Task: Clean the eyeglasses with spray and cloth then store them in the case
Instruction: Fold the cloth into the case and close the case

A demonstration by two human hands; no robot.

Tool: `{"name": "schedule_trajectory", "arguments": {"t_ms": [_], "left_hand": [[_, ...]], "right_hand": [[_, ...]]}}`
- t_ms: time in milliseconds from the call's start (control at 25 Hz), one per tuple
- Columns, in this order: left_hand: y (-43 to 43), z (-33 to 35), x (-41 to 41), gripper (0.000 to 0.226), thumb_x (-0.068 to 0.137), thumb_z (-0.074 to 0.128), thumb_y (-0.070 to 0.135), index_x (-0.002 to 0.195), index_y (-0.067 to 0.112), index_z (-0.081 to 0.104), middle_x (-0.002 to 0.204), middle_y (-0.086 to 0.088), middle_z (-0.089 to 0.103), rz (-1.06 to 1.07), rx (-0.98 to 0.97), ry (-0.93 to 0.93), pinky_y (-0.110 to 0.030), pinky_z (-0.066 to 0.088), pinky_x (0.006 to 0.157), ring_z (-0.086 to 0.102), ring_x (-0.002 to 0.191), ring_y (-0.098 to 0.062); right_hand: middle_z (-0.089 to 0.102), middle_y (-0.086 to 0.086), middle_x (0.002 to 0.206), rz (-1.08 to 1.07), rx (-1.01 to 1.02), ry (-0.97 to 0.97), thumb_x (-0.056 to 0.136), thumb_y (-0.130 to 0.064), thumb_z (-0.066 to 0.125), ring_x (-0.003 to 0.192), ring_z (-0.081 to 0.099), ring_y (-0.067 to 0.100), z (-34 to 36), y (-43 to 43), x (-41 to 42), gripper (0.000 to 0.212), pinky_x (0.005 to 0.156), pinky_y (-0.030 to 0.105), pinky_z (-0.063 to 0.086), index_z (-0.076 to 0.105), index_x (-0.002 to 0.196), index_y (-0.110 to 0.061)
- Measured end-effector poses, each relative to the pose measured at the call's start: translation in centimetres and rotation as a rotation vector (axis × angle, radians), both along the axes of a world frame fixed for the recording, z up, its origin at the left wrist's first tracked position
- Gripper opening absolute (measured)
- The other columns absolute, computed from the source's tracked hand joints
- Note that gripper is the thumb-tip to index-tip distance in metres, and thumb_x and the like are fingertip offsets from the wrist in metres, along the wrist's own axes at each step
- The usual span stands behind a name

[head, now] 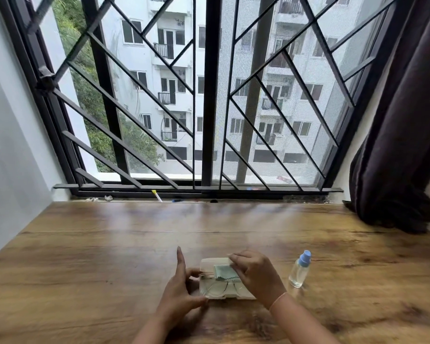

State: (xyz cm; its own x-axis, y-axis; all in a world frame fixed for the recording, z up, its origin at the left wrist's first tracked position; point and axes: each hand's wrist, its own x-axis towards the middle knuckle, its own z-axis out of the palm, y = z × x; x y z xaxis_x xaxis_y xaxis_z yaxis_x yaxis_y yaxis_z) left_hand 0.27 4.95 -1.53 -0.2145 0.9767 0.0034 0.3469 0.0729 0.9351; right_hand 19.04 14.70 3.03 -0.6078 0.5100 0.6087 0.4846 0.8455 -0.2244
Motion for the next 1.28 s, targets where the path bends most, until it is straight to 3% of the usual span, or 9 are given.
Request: {"name": "schedule_trajectory", "arguments": {"t_ms": [160,320,480,600,960,1200,1280], "left_hand": [[-0.1,-0.2,-0.2,0.136,0.058,0.084,0.008,0.134,0.030,-0.026,0.101,0.017,0.063,0.031,0.009,0.008,-0.002,0.042,0.080,0.060,0.089,0.013],[0.0,-0.6,-0.3,0.140,0.056,0.086,0.012,0.135,0.028,-0.027,0.097,0.021,0.063,0.029,0.029,0.024,-0.002,0.041,0.082,0.059,0.091,0.013],[-0.1,-0.8,-0.3,0.142,0.054,0.087,0.015,0.135,0.032,-0.029,0.103,0.011,0.067,0.031,0.036,0.001,-0.009,0.045,0.087,0.063,0.093,0.006],[-0.1,-0.6,-0.1,0.142,0.055,0.086,0.011,0.133,0.033,-0.030,0.099,0.015,0.066,0.061,0.038,-0.026,-0.007,0.045,0.084,0.063,0.090,0.008],[-0.2,-0.7,0.0,0.144,0.052,0.089,0.018,0.135,0.030,-0.028,0.094,0.015,0.067,0.079,0.043,0.021,0.000,0.040,0.079,0.060,0.089,0.011],[-0.3,-0.4,0.1,0.138,0.051,0.088,0.016,0.137,0.031,-0.019,0.094,0.014,0.067,0.081,0.053,0.040,0.000,0.040,0.078,0.060,0.089,0.011],[-0.4,-0.4,0.1,0.137,0.051,0.088,0.014,0.139,0.030,-0.016,0.095,0.014,0.068,0.080,0.058,0.026,-0.001,0.041,0.078,0.062,0.088,0.010]], "right_hand": [[0.074,-0.002,0.082,0.034,0.032,0.055,0.080,-0.020,0.060,0.069,0.068,0.011,-0.6,-1.0,0.7,0.016,0.063,0.021,0.054,0.073,0.087,-0.013],[0.073,-0.002,0.082,0.105,0.198,0.041,0.095,-0.025,0.043,0.071,0.066,0.013,-1.6,-1.7,1.3,0.036,0.070,0.022,0.052,0.073,0.081,-0.011],[0.072,0.001,0.084,0.158,0.274,0.002,0.083,-0.012,0.061,0.076,0.065,0.015,-2.5,-2.0,1.7,0.012,0.076,0.023,0.052,0.072,0.081,-0.007],[0.072,0.002,0.083,0.157,0.328,-0.002,0.081,-0.011,0.064,0.078,0.065,0.015,-2.6,-2.5,1.9,0.009,0.081,0.019,0.049,0.072,0.082,-0.006],[0.073,0.002,0.096,0.167,0.325,-0.050,0.079,-0.010,0.069,0.088,0.067,0.017,-4.3,-2.1,2.7,0.014,0.084,0.026,0.052,0.072,0.093,-0.009],[0.071,0.001,0.105,0.169,0.275,-0.090,0.088,-0.010,0.055,0.097,0.065,0.016,-5.2,-2.4,3.4,0.019,0.087,0.027,0.051,0.071,0.099,-0.009],[0.071,0.000,0.102,0.154,0.182,0.010,0.090,-0.016,0.055,0.096,0.063,0.013,-4.9,-2.6,3.2,0.019,0.088,0.023,0.050,0.071,0.098,-0.011]]}}
